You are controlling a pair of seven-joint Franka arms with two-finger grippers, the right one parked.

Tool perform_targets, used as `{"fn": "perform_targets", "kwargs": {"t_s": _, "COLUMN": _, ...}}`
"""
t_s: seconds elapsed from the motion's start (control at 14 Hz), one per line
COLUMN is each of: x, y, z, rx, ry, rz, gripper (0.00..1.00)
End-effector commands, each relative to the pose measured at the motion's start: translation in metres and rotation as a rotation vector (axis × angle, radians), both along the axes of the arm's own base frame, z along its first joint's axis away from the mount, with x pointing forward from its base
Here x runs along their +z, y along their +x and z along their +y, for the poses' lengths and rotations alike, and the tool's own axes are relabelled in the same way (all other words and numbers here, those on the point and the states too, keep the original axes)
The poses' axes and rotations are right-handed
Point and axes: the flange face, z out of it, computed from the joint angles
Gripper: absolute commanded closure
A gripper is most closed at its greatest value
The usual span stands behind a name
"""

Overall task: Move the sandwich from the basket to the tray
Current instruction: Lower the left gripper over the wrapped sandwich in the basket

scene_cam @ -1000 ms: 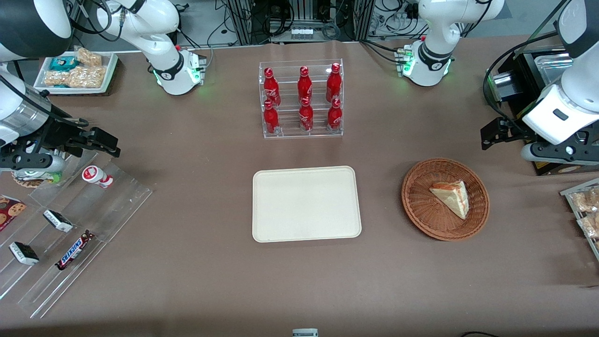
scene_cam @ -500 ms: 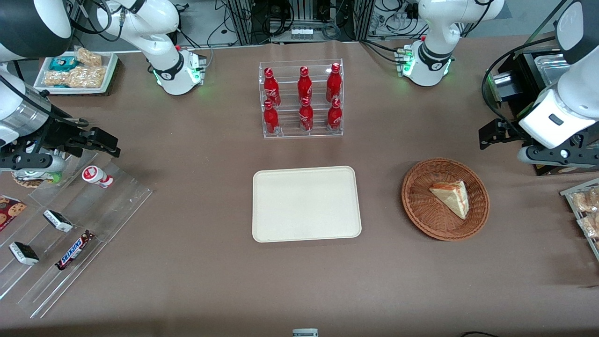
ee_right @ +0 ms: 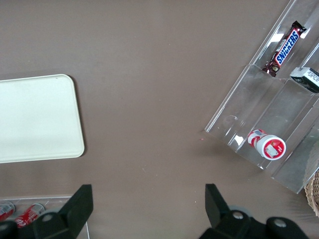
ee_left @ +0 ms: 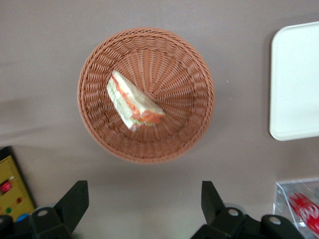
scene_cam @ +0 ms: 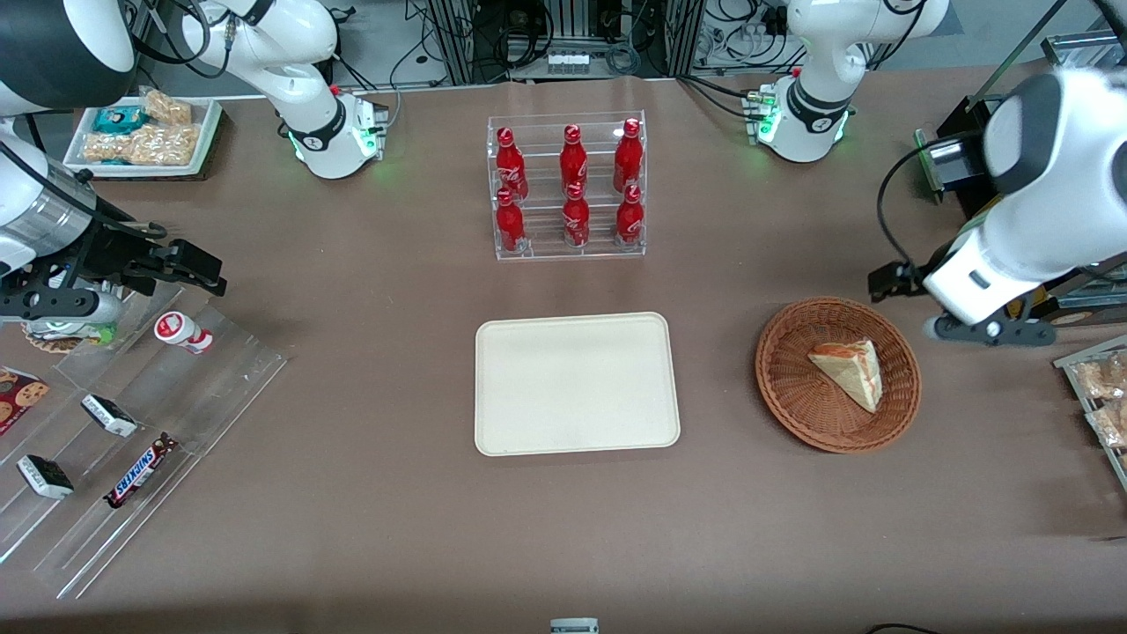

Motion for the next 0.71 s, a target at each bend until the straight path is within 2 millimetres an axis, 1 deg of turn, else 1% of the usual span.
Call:
{"fn": "perform_targets", "kwargs": {"t_s": 0.0, "x": -0.057, "y": -0.013, "z": 0.005, "rx": 0.009, "ry": 0.000, "rz": -0.026, "gripper": 0.00}}
{"fn": "perform_targets", "kwargs": {"t_s": 0.07, "x": -0.076, "y": -0.016, "z": 0.009, "rx": 0.015, "ry": 0.000, "rz": -0.043, "gripper": 0.00}}
{"fn": "perform_targets", "kwargs": {"t_s": 0.14, "x": -0.093, "y": -0.020, "z": 0.016, "rx": 0.037, "ry": -0.001, "rz": -0.058, "gripper": 0.00}}
{"fn": "perform_targets", "kwargs": {"t_s": 0.21, "x": -0.108, "y": -0.026, "z": 0.018, "rx": 0.067, "ry": 0.000, "rz": -0.074, "gripper": 0.00}}
{"fn": "perform_targets", "kwargs": {"t_s": 0.36, "x": -0.123, "y": -0.031, "z": 0.019, "rx": 0.166, "ry": 0.003, "rz": -0.108, "gripper": 0.00}}
{"fn": "perform_targets", "kwargs": {"t_s": 0.5, "x": -0.131, "y": -0.030, "z": 0.019, "rx": 0.335, "ry": 0.009, "rz": -0.128, "gripper": 0.00}}
{"fn": "perform_targets", "kwargs": {"t_s": 0.64, "x": -0.141, "y": -0.025, "z": 0.018, "rx": 0.530, "ry": 0.017, "rz": -0.135, "gripper": 0.00}}
